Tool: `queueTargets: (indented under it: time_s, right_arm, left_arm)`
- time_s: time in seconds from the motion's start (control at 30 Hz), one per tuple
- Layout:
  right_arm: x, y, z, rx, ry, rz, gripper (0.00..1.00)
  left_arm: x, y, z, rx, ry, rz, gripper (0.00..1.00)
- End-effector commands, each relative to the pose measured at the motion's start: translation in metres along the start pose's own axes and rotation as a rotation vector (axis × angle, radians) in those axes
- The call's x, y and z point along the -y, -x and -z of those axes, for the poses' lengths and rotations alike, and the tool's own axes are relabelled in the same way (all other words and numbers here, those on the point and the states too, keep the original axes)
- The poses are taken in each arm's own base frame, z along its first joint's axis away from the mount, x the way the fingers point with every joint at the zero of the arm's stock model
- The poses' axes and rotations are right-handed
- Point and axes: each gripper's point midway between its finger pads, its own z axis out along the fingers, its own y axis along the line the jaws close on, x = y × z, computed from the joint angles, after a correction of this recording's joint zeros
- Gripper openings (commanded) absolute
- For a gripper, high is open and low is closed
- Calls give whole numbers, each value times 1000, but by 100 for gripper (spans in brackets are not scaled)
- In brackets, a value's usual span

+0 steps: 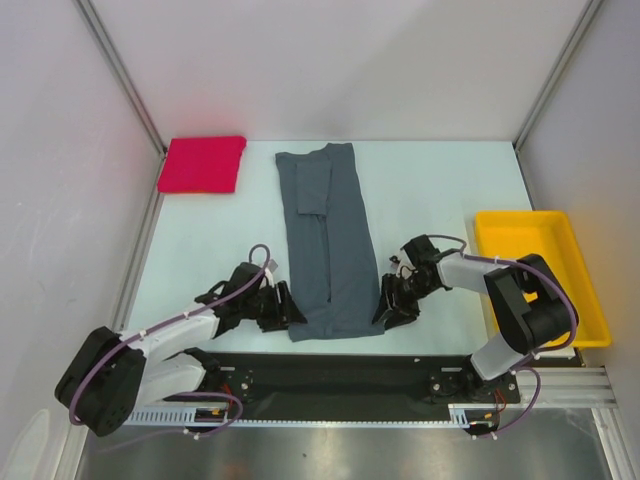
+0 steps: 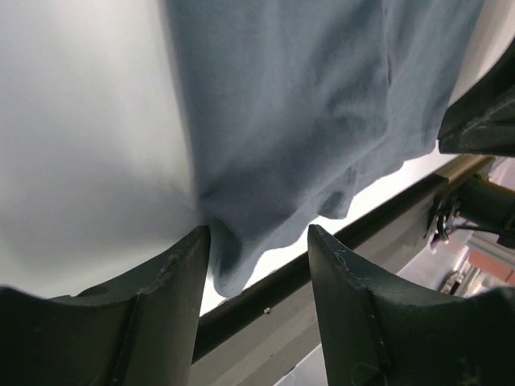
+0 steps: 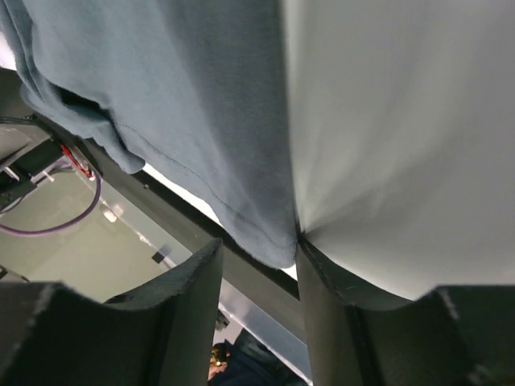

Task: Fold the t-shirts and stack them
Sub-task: Fold the tshirt

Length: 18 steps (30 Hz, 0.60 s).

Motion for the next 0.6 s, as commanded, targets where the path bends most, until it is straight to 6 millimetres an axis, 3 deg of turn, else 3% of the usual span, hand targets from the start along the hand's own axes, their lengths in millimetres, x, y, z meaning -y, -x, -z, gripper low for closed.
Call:
queueTargets:
  time_s: [0.0,0.1,0.17,0.23,0.37,0.4,0.47,0.57]
  right_arm:
    - [9,2,-9,10,-32,21,47]
    - [11,-2,-10,11,-42,24,46]
    - [14,-4,-8,14,-54,23,35]
    - [17,-4,-7,23,-71,15,21]
    - [25,-14,4,11,-141,-54,6]
    - [24,-16,7,21,-146,-65,4]
    - [26,-22,12,21,-167,-85,2]
    - [29,-23,15,51,-184,-86,3]
  left_arm:
    - [8,-12,-3,-33,-43,6,57]
    - [11,-17,-1,-46,-61,11,52]
    - [12,-20,1,-48,-67,15,47]
    - [12,-20,3,-48,-65,17,36]
    - [11,-25,6,-63,-61,46,18]
    - [14,-28,7,-74,-67,70,6]
    - [12,-35,7,-89,-70,94,3]
    - [6,-41,5,-92,-56,125,9]
